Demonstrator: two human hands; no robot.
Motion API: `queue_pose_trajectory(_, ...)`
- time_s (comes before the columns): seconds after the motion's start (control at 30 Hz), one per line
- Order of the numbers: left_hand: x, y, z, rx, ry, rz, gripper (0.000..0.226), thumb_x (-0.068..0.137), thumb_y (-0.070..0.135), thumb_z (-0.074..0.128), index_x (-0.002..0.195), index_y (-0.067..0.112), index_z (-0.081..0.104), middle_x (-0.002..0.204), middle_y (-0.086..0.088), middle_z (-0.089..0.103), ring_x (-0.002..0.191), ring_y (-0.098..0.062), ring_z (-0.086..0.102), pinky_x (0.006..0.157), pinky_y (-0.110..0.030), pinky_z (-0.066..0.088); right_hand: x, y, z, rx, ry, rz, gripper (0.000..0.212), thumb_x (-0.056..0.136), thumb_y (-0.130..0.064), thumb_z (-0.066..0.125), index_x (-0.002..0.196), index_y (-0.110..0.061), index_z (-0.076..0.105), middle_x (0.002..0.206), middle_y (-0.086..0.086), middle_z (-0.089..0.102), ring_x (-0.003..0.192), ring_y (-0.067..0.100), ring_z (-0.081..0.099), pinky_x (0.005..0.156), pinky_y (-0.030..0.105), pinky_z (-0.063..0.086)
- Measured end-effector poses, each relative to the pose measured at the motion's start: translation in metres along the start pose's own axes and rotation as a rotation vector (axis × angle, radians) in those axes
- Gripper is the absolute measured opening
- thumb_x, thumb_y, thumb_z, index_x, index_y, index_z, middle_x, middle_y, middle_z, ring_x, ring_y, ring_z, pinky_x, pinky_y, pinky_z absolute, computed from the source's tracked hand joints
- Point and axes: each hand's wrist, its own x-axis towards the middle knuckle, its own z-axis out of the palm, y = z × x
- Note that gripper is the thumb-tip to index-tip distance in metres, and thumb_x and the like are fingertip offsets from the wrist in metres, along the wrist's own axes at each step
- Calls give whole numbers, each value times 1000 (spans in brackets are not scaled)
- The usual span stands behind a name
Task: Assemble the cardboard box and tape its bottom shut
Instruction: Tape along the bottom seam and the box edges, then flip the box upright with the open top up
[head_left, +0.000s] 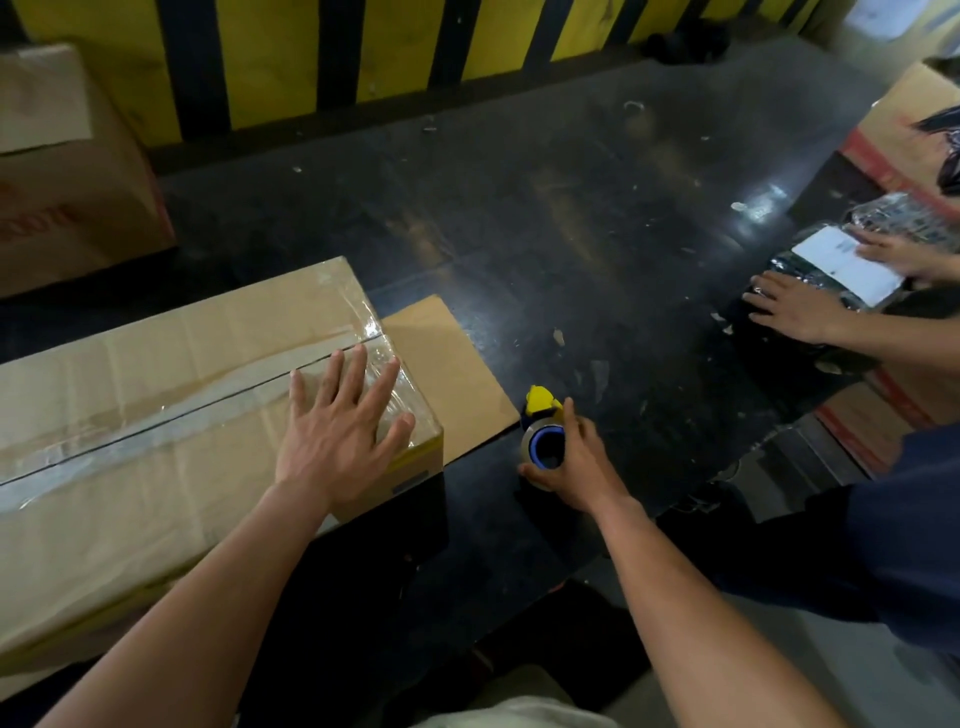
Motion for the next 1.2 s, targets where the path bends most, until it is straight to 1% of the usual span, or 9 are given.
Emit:
queue_pose_trajectory(0.13, -3, 2, -3, -67, 39, -6, 75, 98, 73, 15, 160, 37, -6, 168, 0, -14, 154, -21, -19, 123, -56, -12, 0, 1, -3, 1, -25, -12, 127, 71, -59, 79, 157, -24, -9, 158, 8, 18, 143, 33, 25, 112, 49, 34)
queue_pose_trajectory(0.23, -4, 3, -8, -168, 90, -15, 72, 98, 67, 30, 161, 34, 16, 170, -1, 2, 156, -19, -6, 125, -52, -8, -1, -6, -8, -53, -19, -13, 124, 73, -65, 74, 157, -23, -7, 159, 13, 18, 144, 36, 22, 114, 51, 30)
queue_pose_trajectory(0.33, -11, 0, -17, -351, 190, -72, 51, 100, 46, 48, 146, 26, 48, 163, -8, 32, 153, -25, 22, 126, -51, 14, -3, -37, -15, -109, 96, -144, 99, 87, -67, 55, 158, -19, 5, 162, 13, 19, 147, 33, 17, 117, 50, 25)
queue_pose_trajectory(0.4, -21, -9, -23, -427, 266, -152, 45, 100, 37, 52, 142, 20, 53, 157, -8, 43, 146, -27, 35, 121, -49, 29, -4, -76, -19, -50, 142, -231, 84, 93, -62, 49, 157, -17, 18, 162, 10, 21, 149, 27, 17, 118, 45, 25)
queue_pose_trajectory(0.57, -54, -64, -37, -411, 347, -311, 50, 103, 31, 49, 147, 8, 51, 153, -10, 50, 144, -26, 39, 121, -46, 30, -1, -183, -13, 11, 103, -385, 75, 93, -60, 44, 149, -11, 36, 154, 11, 39, 141, 26, 37, 114, 40, 33)
queue_pose_trajectory(0.73, -90, -139, -44, -339, 414, -537, 55, 98, 33, 60, 148, 12, 50, 154, -15, 48, 144, -34, 37, 119, -53, 30, -8, -241, 6, -11, -1, -405, 81, 91, -55, 59, 154, -16, 25, 156, 9, 34, 142, 28, 36, 111, 40, 33)
queue_pose_trajectory(0.9, -138, -189, -33, -287, 325, -789, 91, 89, 76, 47, 159, 24, 21, 167, -14, 16, 153, -36, 15, 123, -55, 19, -1, -255, 23, -39, 0, -332, 99, 86, -58, 65, 158, -16, 10, 160, 11, 26, 144, 32, 30, 112, 48, 33)
queue_pose_trajectory(1.03, -142, -202, -35, -452, 316, -930, 119, 72, 90, 52, 160, 24, 6, 168, -16, 11, 153, -39, 15, 122, -57, 21, 13, -250, 22, 65, 8, -258, 101, 63, -71, 76, 142, -20, 40, 143, 10, 50, 128, 34, 50, 100, 47, 47)
queue_pose_trajectory(1.2, -135, -214, -51, -596, 207, -1052, 143, 56, 87, 70, 161, 21, -1, 157, -19, 33, 138, -42, 41, 109, -59, 40, 18, -254, 17, 172, -76, -235, 77, 60, -61, 85, 121, -21, 60, 115, -1, 66, 96, 20, 62, 76, 33, 50)
